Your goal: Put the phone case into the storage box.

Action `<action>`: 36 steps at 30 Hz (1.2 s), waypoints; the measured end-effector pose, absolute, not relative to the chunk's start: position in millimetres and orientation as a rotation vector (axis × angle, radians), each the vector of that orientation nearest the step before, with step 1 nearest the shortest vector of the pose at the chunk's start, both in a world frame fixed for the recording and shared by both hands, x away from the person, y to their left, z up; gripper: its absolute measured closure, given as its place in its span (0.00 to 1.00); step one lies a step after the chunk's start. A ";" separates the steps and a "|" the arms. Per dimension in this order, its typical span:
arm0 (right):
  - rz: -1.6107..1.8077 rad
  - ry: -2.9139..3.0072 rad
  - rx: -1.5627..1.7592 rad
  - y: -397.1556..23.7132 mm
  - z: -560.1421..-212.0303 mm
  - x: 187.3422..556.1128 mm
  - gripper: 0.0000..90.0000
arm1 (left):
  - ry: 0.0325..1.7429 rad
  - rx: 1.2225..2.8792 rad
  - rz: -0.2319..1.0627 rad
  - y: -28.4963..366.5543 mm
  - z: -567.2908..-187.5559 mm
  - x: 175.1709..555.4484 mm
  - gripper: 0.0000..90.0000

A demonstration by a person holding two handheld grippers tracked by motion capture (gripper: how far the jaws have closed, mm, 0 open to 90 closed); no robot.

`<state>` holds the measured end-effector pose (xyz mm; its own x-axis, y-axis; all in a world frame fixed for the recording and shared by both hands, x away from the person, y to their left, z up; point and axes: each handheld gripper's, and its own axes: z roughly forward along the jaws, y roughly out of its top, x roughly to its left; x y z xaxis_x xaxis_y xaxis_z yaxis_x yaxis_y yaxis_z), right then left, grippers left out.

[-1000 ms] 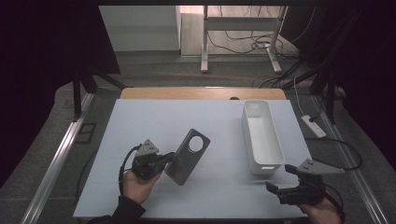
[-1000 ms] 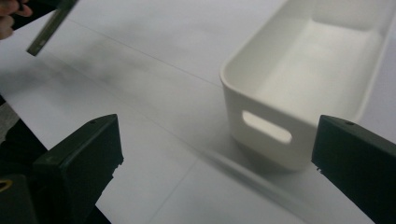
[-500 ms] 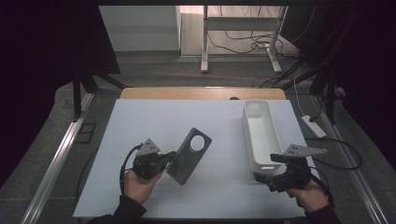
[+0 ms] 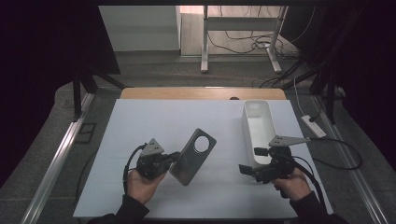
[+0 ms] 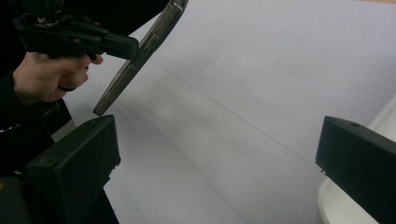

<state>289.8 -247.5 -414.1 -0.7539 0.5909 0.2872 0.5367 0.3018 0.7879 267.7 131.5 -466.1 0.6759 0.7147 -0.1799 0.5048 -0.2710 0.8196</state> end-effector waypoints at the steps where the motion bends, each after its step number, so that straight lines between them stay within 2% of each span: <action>1: 1.459 2.495 1.081 -245.4 -414.3 291.5 0.00 | 0.948 1.939 0.278 130.9 -465.8 267.6 0.99; 36: 1.561 2.689 1.116 -166.9 -439.4 308.4 0.00 | 0.879 1.974 0.284 96.9 -462.9 267.3 0.99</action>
